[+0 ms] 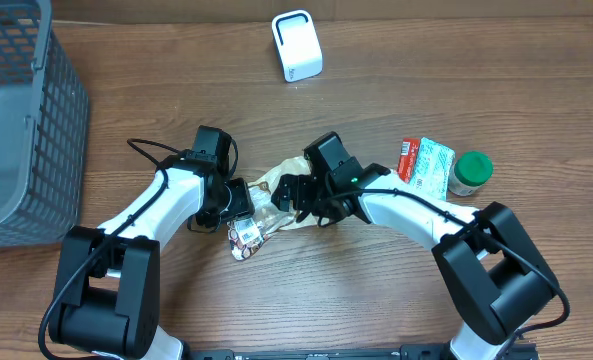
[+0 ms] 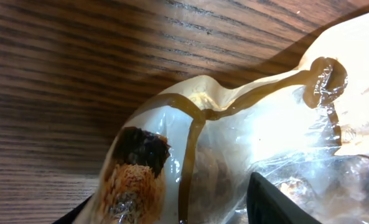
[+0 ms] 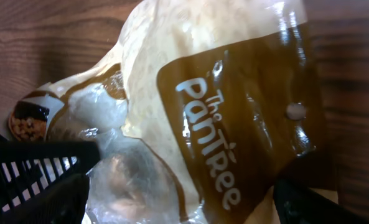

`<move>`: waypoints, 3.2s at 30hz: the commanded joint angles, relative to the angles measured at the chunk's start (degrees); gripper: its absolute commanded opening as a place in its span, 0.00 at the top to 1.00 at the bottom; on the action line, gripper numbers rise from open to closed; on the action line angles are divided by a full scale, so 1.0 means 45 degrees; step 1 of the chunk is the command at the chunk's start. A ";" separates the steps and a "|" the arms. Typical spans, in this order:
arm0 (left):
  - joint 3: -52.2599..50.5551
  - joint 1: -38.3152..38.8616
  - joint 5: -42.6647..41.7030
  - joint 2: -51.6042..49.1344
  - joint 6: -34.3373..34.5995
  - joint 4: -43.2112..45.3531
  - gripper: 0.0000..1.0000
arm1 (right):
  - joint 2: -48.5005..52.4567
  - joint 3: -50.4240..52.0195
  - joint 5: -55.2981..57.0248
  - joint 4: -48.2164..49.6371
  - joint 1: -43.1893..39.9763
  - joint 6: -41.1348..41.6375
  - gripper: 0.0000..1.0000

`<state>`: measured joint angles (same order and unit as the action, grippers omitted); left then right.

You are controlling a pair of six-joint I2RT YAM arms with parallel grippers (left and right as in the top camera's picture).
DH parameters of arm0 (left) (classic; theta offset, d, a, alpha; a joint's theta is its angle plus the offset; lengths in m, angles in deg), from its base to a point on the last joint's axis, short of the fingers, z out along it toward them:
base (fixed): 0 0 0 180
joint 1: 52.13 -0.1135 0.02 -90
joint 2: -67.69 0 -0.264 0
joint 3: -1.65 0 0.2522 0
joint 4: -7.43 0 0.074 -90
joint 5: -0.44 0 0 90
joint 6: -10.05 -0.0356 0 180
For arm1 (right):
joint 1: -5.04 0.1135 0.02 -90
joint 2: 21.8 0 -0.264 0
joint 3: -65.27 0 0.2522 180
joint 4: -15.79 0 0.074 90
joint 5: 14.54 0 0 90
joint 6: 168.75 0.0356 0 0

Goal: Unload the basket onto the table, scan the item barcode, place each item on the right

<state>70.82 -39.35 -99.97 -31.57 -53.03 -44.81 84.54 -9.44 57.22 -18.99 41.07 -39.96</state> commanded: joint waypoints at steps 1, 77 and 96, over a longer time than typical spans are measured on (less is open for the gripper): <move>-0.0209 0.0087 0.0160 -0.0097 0.0078 0.0053 0.50 | 0.0039 0.0248 -0.0311 0.0039 0.0223 0.0461 0.04; -0.0214 0.0083 0.2084 -0.0097 -0.0316 0.0189 0.45 | 0.0413 0.0034 -0.0248 0.1734 -0.0908 -0.1579 0.04; -0.0209 0.0087 0.2079 -0.0097 -0.0316 0.0189 0.45 | 0.0962 0.0053 -0.2463 0.2045 0.0588 -0.0146 0.22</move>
<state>70.82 -39.35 -91.45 -31.57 -53.51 -43.97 87.71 -9.46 50.20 -10.25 42.82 -43.16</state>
